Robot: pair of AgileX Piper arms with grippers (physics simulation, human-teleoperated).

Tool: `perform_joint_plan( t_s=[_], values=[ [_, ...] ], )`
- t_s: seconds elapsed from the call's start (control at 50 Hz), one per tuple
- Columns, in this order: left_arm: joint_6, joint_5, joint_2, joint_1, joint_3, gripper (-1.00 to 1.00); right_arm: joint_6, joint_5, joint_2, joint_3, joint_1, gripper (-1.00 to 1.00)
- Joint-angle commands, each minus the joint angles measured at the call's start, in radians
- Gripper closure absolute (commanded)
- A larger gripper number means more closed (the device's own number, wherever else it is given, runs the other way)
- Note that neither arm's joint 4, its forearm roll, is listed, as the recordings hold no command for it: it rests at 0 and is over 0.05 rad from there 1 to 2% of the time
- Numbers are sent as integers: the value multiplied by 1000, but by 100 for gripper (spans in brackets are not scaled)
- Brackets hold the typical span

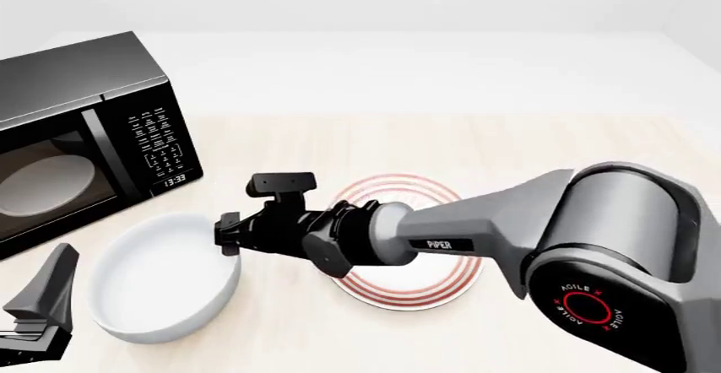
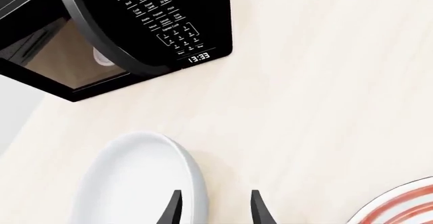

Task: Put the white bowl to the right of the plate.

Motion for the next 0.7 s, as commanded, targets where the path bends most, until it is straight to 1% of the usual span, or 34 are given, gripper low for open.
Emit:
perform_joint_plan(
  t_s=[0.02,0.5,0.7],
  values=[
    [0,0,0,0,0,-100,9,-16,12,5,6,-100],
    [0,0,0,0,0,-100,36,-56,38,10,34,-100],
    [0,0,0,0,0,-100,46,-72,55,11,34,-100]
  ],
)
